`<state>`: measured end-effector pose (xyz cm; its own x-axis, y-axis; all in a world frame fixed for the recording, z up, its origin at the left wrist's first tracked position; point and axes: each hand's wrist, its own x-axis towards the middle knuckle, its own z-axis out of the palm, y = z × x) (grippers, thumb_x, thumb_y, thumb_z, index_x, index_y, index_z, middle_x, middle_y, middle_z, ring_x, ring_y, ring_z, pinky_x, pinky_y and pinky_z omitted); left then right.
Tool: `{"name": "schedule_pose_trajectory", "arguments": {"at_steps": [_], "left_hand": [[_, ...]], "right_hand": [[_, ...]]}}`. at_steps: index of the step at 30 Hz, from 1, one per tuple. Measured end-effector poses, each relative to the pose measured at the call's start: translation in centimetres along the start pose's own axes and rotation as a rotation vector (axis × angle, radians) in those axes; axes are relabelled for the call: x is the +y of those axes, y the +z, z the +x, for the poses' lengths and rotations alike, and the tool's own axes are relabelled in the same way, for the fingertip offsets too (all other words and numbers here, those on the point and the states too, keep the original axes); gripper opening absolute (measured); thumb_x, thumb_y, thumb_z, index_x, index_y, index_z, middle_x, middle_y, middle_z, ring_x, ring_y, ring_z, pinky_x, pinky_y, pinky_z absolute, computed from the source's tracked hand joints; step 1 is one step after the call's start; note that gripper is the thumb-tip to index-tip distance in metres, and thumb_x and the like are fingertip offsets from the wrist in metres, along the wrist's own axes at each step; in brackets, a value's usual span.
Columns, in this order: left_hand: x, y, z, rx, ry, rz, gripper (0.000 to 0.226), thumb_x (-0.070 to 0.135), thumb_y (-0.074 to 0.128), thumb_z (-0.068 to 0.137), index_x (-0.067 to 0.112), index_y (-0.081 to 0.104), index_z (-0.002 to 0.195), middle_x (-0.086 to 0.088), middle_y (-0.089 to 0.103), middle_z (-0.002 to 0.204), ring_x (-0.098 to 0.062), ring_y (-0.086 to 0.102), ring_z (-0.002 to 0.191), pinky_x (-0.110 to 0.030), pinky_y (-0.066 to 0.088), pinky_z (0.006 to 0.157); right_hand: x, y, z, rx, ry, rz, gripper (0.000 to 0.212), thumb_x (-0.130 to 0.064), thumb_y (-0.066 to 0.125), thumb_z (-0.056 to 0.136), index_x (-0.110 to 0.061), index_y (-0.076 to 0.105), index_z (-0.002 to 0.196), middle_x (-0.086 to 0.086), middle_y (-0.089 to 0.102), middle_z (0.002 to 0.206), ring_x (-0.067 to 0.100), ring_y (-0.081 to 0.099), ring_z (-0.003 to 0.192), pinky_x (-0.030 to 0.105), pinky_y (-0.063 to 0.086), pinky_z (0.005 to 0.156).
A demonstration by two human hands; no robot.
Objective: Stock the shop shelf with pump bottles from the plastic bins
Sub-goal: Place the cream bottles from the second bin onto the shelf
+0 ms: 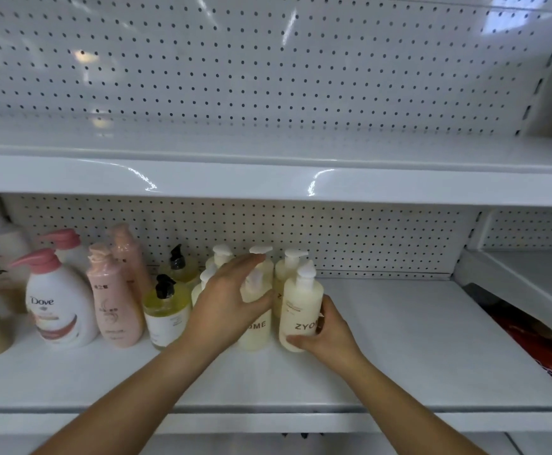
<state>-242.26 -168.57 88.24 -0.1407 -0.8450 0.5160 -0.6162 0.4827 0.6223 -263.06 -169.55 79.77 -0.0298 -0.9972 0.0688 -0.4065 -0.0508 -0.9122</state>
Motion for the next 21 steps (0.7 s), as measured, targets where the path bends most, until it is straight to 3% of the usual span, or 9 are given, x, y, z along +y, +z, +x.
{"name": "schedule_pose_trajectory", "arguments": {"at_steps": [3,7,21], "left_hand": [[-1.5,0.6,1.2,-0.066,0.048,0.125,0.06,0.032,0.072,0.084,0.027,0.052,0.14,0.014,0.05,0.145,-0.005,0.045,0.132,-0.019,0.039,0.097],[-2.8,1.7,1.5,-0.133,0.063,0.217,0.061,0.032,0.068,0.086,0.024,0.05,0.144,0.009,0.041,0.153,-0.008,0.037,0.14,-0.028,0.042,0.106],[-4.7,2.4,1.8,-0.106,0.136,0.29,0.062,0.024,0.071,0.08,0.022,0.055,0.14,0.008,0.051,0.145,-0.01,0.045,0.133,-0.026,0.05,0.09]], "right_hand": [[0.6,0.5,1.7,0.004,0.021,-0.015,0.081,-0.021,0.091,0.065,-0.037,0.04,0.126,-0.02,0.057,0.112,-0.005,0.056,0.1,0.017,0.048,0.08],[1.3,1.0,2.8,-0.013,0.024,-0.041,0.08,-0.02,0.09,0.066,-0.039,0.039,0.124,-0.02,0.056,0.112,-0.007,0.055,0.099,0.013,0.046,0.076],[2.5,3.0,2.6,0.044,-0.003,-0.078,0.074,-0.03,0.089,0.067,-0.04,0.044,0.124,-0.021,0.058,0.118,-0.003,0.058,0.108,0.019,0.049,0.087]]}}
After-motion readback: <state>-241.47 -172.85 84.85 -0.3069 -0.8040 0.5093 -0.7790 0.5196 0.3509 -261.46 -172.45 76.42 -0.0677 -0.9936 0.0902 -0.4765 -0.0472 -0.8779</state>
